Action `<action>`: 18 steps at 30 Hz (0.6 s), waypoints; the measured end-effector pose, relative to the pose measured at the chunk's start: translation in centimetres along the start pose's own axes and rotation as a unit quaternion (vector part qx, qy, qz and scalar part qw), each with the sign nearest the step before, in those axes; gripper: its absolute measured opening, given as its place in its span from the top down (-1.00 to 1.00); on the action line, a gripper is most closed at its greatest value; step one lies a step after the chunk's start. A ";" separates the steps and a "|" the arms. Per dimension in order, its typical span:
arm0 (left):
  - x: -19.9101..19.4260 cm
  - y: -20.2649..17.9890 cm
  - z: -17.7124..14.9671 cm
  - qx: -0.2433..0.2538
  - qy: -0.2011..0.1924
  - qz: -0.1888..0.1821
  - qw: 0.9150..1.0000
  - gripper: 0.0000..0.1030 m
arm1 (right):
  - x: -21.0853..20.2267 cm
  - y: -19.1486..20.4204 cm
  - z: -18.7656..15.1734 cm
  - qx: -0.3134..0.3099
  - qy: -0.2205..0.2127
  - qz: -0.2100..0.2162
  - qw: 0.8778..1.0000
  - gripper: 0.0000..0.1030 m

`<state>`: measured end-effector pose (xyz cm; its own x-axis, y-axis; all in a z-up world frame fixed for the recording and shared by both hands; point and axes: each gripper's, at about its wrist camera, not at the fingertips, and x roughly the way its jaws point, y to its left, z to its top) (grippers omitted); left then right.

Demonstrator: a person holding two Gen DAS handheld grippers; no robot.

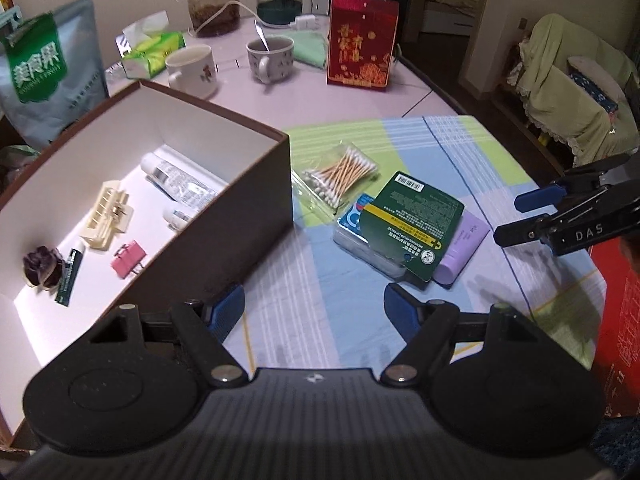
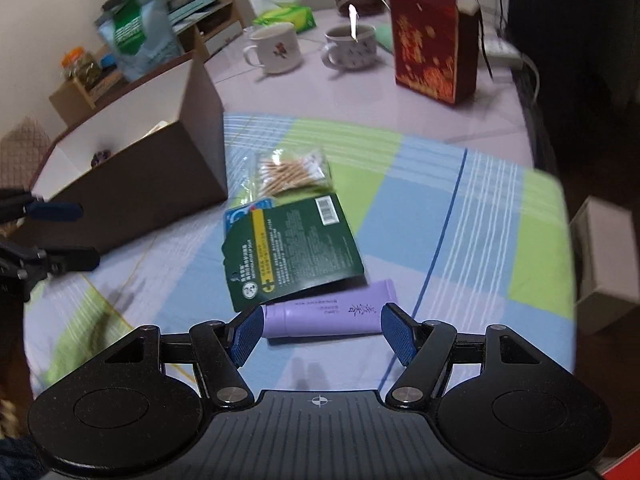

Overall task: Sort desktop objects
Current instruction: 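Withdraw both tools from the box back toward the remaining items, then grasp the cotton swab bag with the left gripper while the right gripper grasps the green lip balm card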

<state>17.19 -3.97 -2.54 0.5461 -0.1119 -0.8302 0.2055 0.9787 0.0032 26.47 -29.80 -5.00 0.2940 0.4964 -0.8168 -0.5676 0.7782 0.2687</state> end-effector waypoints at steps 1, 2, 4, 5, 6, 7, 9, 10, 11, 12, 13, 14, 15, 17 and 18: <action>0.4 0.1 0.2 -0.001 0.003 0.000 1.000 -0.44 | 0.3 -0.6 0.2 0.012 -0.002 0.012 1.000 -0.33; 0.7 0.1 0.3 -0.001 0.006 -0.001 1.000 -0.43 | 0.7 -1.3 0.4 0.024 -0.004 0.024 0.999 -0.33; 1.4 0.2 0.6 -0.003 0.011 -0.002 1.000 -0.43 | 1.5 -2.4 1.0 0.042 -0.008 0.049 0.998 -0.33; 1.6 0.3 0.8 -0.004 0.013 -0.002 1.000 -0.43 | 1.9 -3.0 1.3 0.048 -0.010 0.063 0.997 -0.33; 1.8 0.4 0.9 -0.005 0.016 -0.002 1.000 -0.43 | 2.5 -3.5 1.6 0.054 -0.010 0.074 0.996 -0.33; 2.1 0.5 1.0 -0.006 0.018 -0.002 1.000 -0.43 | 3.1 -4.0 2.0 0.060 -0.008 0.081 0.995 -0.33; 2.6 0.6 1.3 -0.007 0.022 -0.003 1.000 -0.43 | 4.5 -4.9 2.6 0.067 -0.002 0.099 0.993 -0.32; 2.8 0.7 1.4 -0.007 0.024 -0.003 1.000 -0.43 | 5.2 -5.3 2.9 0.071 0.001 0.105 0.992 -0.32; 2.9 0.7 1.5 -0.007 0.026 -0.003 1.000 -0.43 | 5.9 -5.7 3.1 0.074 0.004 0.112 0.991 -0.32; 3.1 0.8 1.6 -0.007 0.028 -0.002 1.000 -0.43 | 6.4 -6.1 3.3 0.079 0.008 0.126 0.989 -0.32; 3.2 1.0 1.7 -0.008 0.029 -0.002 1.000 -0.43 | 7.0 -6.5 3.4 0.085 0.010 0.139 0.987 -0.32; 3.4 1.0 1.8 -0.008 0.031 -0.002 0.999 -0.43 | 7.3 -6.9 3.4 0.090 0.007 0.153 0.984 -0.31; 3.5 1.1 1.9 -0.007 0.032 -0.002 0.999 -0.43 | 7.4 -7.1 3.5 0.092 0.006 0.169 0.981 -0.29; 3.6 1.1 2.1 -0.005 0.035 -0.001 0.999 -0.43 | 7.5 -7.3 3.5 0.092 0.012 0.195 0.976 0.59; 3.7 1.2 2.2 -0.004 0.036 -0.001 0.999 -0.43 | 7.4 -7.4 3.5 0.093 0.014 0.203 0.975 0.67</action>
<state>21.21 -3.62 -4.44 0.4862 -0.1015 -0.8680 0.2004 0.9797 -0.0024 35.52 -30.59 -11.27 0.0523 0.7695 -0.6365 -0.4834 0.5772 0.6581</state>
